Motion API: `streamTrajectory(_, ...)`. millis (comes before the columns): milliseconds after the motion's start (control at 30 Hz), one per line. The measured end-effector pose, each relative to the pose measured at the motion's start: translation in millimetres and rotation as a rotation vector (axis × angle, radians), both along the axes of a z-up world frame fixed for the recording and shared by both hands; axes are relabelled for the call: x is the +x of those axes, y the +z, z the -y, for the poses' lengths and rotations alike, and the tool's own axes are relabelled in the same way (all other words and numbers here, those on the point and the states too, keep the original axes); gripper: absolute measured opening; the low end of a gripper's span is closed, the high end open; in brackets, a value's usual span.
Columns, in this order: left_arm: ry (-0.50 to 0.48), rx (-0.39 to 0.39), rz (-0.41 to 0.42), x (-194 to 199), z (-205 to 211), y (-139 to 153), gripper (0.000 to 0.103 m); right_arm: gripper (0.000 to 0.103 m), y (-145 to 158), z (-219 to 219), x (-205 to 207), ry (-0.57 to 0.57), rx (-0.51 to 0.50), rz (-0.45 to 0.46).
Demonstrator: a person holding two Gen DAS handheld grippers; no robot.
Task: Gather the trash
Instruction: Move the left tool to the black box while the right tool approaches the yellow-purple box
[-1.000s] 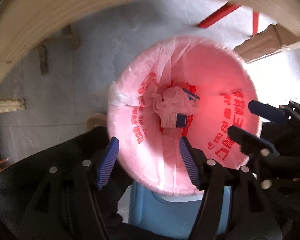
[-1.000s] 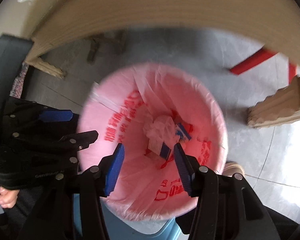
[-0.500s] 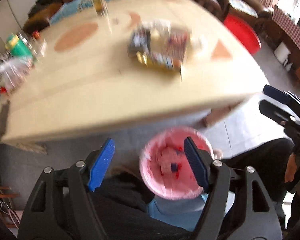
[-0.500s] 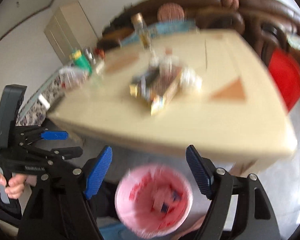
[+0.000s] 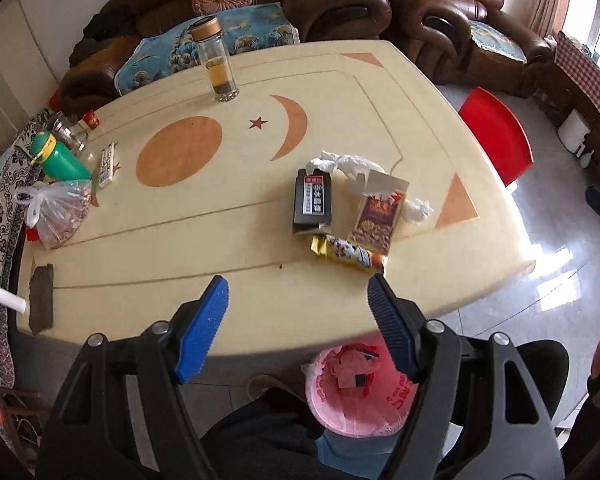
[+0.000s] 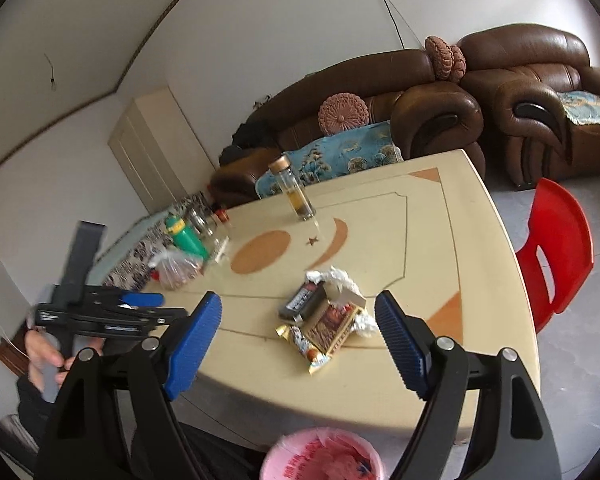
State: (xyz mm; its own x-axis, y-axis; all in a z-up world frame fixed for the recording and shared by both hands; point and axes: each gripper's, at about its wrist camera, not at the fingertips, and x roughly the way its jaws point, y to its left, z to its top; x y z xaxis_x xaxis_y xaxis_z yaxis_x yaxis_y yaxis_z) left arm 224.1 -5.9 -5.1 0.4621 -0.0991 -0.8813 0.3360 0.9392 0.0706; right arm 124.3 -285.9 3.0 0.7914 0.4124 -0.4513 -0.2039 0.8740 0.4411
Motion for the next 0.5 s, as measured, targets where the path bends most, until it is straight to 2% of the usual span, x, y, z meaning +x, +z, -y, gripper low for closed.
streamTrajectory(233,-0.011,0.030,-0.027,35,19,-10,0.071,0.077,-2,2,18,0.003,0.007,-0.002)
streamTrajectory(500,-0.014,0.079,-0.067,68,32,-36,0.071,0.078,-32,-6,42,0.045,0.032,-0.057)
